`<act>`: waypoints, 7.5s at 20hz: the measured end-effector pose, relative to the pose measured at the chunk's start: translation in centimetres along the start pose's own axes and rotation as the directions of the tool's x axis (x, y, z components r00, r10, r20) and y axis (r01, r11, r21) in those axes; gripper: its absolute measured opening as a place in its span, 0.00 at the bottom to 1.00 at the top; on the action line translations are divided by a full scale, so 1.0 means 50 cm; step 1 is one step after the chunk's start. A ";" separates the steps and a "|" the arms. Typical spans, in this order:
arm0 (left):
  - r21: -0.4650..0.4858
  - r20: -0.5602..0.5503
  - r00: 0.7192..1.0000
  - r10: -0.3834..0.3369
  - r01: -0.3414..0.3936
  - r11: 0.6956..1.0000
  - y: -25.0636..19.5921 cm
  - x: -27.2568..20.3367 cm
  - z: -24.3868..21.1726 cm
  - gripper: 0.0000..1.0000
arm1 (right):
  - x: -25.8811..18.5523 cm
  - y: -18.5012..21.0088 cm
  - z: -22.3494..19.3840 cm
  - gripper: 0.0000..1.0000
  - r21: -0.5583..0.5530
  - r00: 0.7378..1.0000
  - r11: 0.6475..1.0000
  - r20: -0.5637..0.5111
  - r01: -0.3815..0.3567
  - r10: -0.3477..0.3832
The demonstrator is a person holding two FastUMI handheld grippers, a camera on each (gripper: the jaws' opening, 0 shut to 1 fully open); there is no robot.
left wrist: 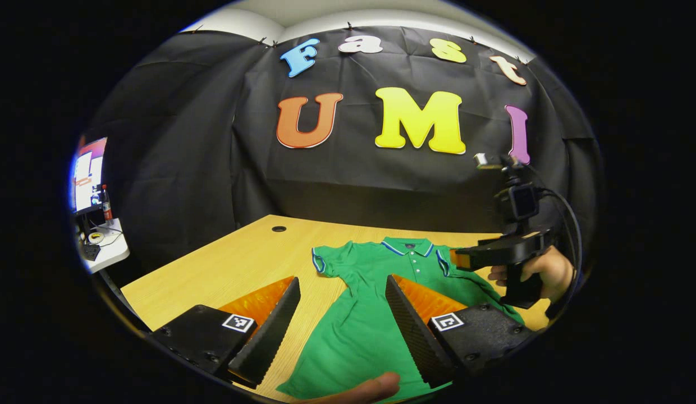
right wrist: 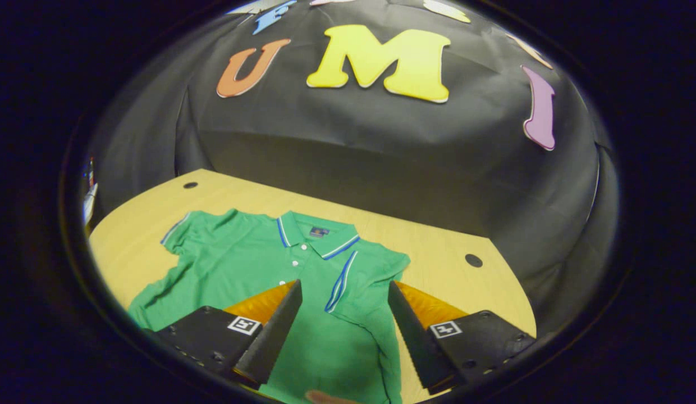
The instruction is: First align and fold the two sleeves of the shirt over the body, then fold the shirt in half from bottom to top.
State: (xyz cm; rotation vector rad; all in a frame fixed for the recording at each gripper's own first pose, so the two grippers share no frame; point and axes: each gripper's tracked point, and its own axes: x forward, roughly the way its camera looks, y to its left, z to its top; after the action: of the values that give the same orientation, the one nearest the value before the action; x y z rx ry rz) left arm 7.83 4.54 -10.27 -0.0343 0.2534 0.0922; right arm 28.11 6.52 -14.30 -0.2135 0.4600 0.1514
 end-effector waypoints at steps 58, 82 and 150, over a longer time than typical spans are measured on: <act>0.196 -0.485 0.871 -0.075 0.192 0.962 -0.199 0.495 -0.097 0.40 | -0.346 -0.191 -0.076 0.95 0.191 0.940 0.981 0.327 0.039 -0.101; 0.048 -0.069 0.977 -0.201 0.205 0.978 -0.071 -0.002 0.044 0.99 | -0.538 -0.161 -0.038 0.96 0.115 0.915 0.990 0.385 0.083 -0.122; 0.079 -0.140 0.977 -0.158 0.171 0.982 0.024 -0.107 -0.212 0.03 | -0.464 0.008 -0.411 0.00 0.221 0.988 0.964 -0.003 -0.148 0.152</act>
State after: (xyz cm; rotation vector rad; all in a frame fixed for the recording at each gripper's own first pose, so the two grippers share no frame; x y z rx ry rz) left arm -0.08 4.80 -19.20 0.0289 0.3874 -0.0871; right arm -1.19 -0.21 -21.78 0.0380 0.5092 0.2450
